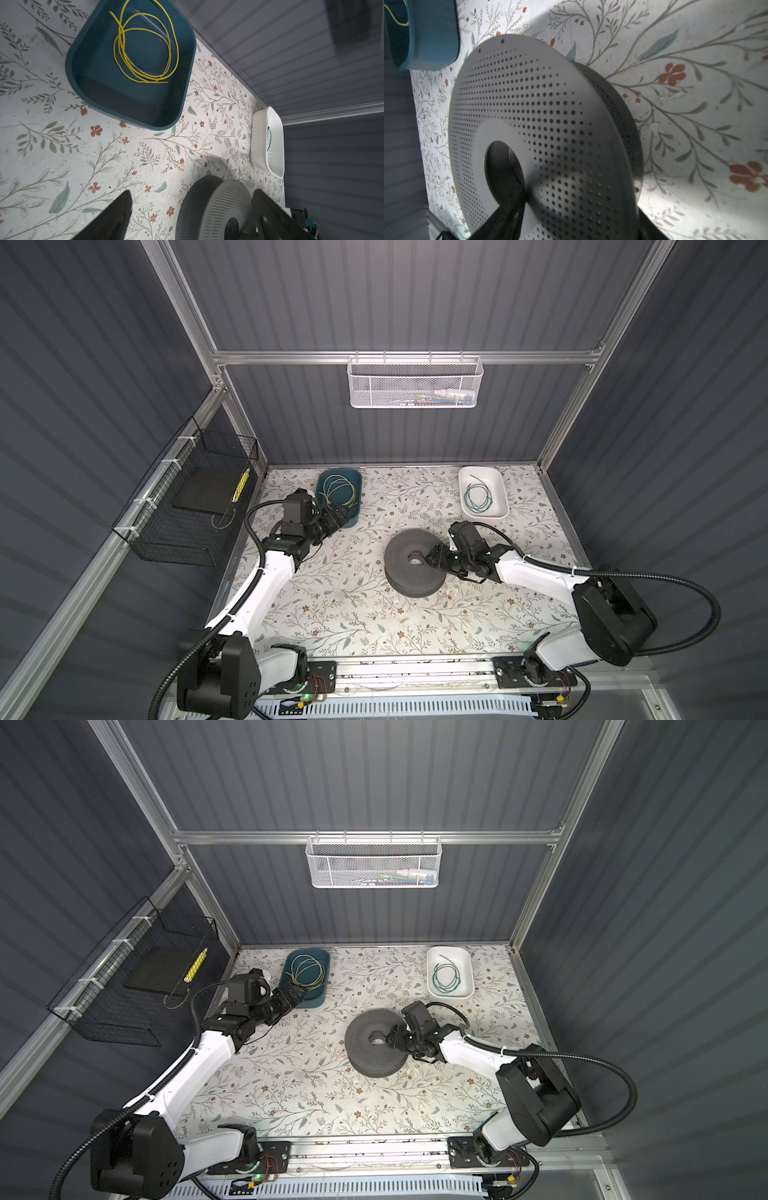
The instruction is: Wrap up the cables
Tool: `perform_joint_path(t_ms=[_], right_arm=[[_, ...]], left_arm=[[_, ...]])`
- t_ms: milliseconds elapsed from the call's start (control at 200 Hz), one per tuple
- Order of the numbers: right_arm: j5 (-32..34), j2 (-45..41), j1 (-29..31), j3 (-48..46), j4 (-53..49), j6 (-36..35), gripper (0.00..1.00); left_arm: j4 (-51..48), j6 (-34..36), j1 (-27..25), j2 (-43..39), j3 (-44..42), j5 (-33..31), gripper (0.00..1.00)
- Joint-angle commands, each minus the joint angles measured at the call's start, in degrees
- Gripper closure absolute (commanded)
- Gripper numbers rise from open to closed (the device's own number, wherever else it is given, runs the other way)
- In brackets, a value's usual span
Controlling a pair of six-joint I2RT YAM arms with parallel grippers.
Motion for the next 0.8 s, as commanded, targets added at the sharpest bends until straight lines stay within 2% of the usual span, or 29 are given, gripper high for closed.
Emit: perform_joint_path(t_ms=[0, 110, 190, 280, 425, 505, 660, 795], right_arm=[[-0.20, -3.91, -0.12, 0.56, -3.72, -3.72, 0.24], [2.28, -8.26, -0.40, 3.27, -9.17, -7.89, 0.15], [4.86, -10.60, -0.83, 5.53, -13.15, -10.52, 0.12], [6.15, -12.84, -2.23, 6.65, -16.09, -12.85, 0.11], [7.73, -17.12, -5.02, 6.57, -17.14, -16.24, 0.12], [8.16, -18.43, -5.79, 5.83, -16.58, -16.46, 0.13], [4.98, -17.70, -6.07, 4.26, -16.01, -15.50, 0.22], [4.36, -19.10, -6.34, 1.84, -15.14, -14.63, 0.27]], left_arm=[[-2.08, 3.09, -0.25, 2.05, 3.43, -4.21, 0.07], [-1.12, 6.92, -0.55, 5.53, 5.86, -10.99, 0.08], [-1.22, 10.00, -0.51, 8.83, 8.73, -16.13, 0.08], [-4.00, 11.90, -0.53, 13.73, 14.27, -18.10, 0.09], [-4.72, 16.28, -0.79, 23.29, 22.98, -18.03, 0.19], [-10.79, 18.01, -1.07, 30.76, 33.25, -19.49, 0.28], [-20.55, 26.64, -3.20, 44.52, 49.86, -20.90, 0.39], [-27.36, 32.29, -5.15, 53.99, 59.78, -21.91, 0.41]])
